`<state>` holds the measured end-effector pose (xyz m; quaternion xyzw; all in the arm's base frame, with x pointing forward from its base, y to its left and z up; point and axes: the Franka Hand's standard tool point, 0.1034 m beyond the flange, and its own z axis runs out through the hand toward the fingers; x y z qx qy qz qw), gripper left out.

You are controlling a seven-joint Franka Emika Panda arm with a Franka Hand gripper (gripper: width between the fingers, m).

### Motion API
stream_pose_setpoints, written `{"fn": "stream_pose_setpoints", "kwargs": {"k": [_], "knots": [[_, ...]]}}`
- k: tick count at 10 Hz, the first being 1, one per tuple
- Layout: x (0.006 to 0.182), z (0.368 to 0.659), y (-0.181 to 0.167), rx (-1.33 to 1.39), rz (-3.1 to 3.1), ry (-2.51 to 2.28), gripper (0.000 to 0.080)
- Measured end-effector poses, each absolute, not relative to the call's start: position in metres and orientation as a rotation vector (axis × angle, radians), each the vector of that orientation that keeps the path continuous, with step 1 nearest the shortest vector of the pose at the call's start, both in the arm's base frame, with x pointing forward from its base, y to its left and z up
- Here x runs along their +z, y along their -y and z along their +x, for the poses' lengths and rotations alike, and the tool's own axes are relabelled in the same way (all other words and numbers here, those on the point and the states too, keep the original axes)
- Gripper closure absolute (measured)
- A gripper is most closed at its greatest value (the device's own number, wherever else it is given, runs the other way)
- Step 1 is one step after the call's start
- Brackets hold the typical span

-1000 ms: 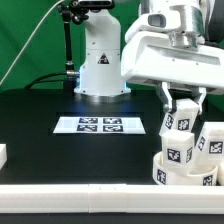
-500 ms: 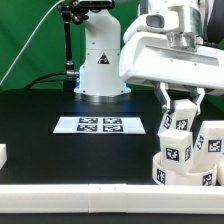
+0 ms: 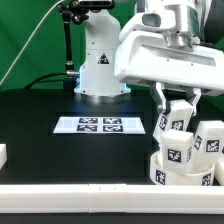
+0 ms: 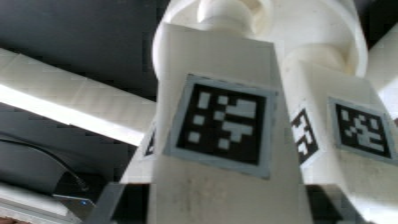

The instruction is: Assemble stool

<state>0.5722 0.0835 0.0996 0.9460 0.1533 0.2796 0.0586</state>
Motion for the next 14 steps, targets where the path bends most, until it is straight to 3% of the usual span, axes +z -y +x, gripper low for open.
{"fn": "stream_pose_setpoints", "kwargs": {"k": [7,13,14], "knots": [[0.086,0.566,-0.078,0.822,2.869,-0.446,0.0472],[0.085,0.567,-0.072,0.816,2.871,-0.432,0.0472],[0.084,0.566,-0.072,0.805,2.876,-0.433,0.0336]]}}
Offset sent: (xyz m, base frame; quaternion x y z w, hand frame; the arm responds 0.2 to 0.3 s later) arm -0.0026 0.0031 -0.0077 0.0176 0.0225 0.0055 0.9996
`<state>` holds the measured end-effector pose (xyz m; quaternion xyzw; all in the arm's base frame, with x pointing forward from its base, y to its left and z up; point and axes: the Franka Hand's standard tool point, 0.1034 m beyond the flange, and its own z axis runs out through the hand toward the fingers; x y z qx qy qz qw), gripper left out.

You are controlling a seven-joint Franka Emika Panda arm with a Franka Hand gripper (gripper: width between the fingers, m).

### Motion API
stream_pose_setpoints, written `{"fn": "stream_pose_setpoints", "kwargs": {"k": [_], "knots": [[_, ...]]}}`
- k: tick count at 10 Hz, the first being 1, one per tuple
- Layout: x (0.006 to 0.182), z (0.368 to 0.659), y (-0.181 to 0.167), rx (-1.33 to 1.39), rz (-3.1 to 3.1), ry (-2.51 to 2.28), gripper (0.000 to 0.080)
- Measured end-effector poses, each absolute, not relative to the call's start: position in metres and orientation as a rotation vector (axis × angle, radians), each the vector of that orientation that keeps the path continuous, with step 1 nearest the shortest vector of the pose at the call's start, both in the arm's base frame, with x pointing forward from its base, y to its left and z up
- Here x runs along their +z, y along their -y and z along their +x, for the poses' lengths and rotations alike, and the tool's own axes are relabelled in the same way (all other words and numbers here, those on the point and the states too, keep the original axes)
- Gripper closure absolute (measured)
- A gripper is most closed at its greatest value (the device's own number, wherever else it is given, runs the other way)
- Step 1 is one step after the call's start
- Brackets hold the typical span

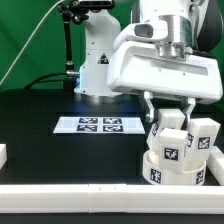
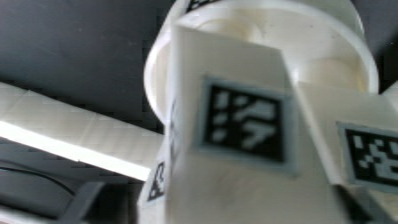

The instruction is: Assemble stool

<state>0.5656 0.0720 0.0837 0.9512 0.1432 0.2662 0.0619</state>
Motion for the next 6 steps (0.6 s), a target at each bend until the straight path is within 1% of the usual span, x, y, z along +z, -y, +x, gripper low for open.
{"fn": "stream_pose_setpoints", "kwargs": {"k": [1,2,4,6], "knots": [[0.088,0.565,-0.077,0.778,2.899,-0.437,0.0211],[0.093,0.565,-0.079,0.773,2.91,-0.438,0.0169],[0.1,0.564,-0.083,0.74,2.939,-0.438,0.0153],[0.11,0.563,-0.088,0.646,3.005,-0.434,0.015]]}}
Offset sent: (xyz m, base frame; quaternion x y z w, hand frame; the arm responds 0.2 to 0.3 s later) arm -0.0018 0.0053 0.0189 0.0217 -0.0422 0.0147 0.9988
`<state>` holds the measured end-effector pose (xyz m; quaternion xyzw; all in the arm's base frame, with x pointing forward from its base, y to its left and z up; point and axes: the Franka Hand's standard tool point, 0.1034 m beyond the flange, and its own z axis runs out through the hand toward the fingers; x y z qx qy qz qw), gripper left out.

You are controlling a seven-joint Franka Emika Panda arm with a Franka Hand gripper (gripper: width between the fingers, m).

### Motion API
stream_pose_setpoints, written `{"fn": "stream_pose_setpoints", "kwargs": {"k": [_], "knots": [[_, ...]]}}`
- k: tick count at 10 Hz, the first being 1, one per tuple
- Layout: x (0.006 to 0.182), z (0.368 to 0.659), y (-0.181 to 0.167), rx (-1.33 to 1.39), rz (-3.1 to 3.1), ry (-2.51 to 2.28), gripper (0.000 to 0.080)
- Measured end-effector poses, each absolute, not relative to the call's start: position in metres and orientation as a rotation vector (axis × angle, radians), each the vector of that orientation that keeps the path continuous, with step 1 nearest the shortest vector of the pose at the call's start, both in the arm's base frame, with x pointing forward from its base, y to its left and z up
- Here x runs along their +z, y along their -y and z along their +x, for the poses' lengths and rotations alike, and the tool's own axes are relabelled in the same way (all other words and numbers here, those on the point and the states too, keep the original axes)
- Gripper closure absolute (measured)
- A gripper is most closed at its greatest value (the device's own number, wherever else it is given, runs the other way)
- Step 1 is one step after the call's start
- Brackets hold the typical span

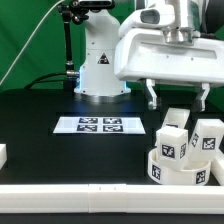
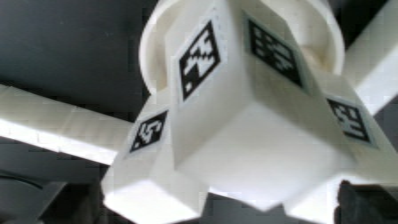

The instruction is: Assemble stool

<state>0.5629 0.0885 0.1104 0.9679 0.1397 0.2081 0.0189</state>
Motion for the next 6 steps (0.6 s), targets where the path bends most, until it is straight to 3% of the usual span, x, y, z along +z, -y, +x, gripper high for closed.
{"fn": "stream_pose_setpoints", "kwargs": {"k": [2,6], "knots": [[0.1225,0.5688,-0.088,0.563,3.059,-0.419,0.015],[0.119,0.5682,-0.0875,0.571,3.051,-0.42,0.015]]}}
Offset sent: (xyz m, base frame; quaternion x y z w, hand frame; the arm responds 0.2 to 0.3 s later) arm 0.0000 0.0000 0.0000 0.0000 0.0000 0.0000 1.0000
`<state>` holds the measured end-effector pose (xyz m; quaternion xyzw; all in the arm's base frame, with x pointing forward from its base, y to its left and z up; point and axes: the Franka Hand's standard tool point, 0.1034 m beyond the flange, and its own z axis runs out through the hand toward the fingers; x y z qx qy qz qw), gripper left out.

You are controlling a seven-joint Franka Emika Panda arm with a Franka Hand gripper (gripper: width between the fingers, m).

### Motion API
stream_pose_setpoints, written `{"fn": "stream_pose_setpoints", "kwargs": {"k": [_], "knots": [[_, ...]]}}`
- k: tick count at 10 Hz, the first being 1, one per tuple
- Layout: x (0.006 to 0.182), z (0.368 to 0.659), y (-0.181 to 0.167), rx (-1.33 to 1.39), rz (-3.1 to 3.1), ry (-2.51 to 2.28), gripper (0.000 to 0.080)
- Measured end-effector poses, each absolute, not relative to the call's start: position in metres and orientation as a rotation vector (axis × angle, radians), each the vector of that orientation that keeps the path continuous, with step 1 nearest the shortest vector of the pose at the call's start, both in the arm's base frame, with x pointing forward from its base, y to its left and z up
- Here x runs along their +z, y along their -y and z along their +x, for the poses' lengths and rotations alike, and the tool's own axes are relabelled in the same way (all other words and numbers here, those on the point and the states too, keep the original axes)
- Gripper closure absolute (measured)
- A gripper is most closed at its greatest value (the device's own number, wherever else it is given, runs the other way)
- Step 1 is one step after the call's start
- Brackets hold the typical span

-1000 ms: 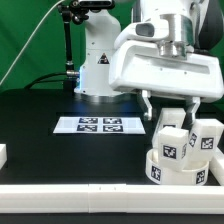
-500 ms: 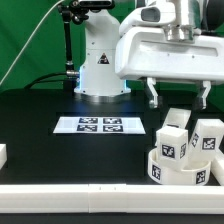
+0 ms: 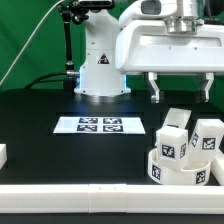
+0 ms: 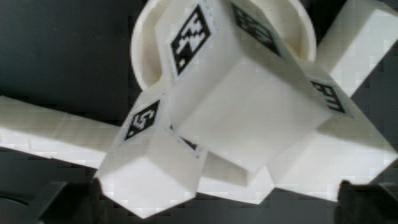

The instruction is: Assemble stool

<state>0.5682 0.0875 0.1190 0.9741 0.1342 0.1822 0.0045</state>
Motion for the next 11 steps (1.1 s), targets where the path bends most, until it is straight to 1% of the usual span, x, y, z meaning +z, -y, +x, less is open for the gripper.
{"fn": "stream_pose_setpoints", "kwargs": {"k": [1,2,3,6,7,8,10,11], "knots": [[0.119,0.568,-0.087,0.568,3.052,-0.42,0.015],[0.115,0.561,-0.087,0.469,3.094,-0.41,0.015],[0.115,0.56,-0.083,0.409,3.123,-0.388,0.015],[0.114,0.552,-0.093,0.099,3.187,-0.359,0.015],[0.115,0.554,-0.093,0.057,3.186,-0.364,0.015],[0.114,0.554,-0.093,0.05,3.186,-0.364,0.015],[0.112,0.56,-0.09,0.168,3.119,-0.553,0.015],[0.11,0.559,-0.086,0.176,3.092,-0.653,0.015]]}}
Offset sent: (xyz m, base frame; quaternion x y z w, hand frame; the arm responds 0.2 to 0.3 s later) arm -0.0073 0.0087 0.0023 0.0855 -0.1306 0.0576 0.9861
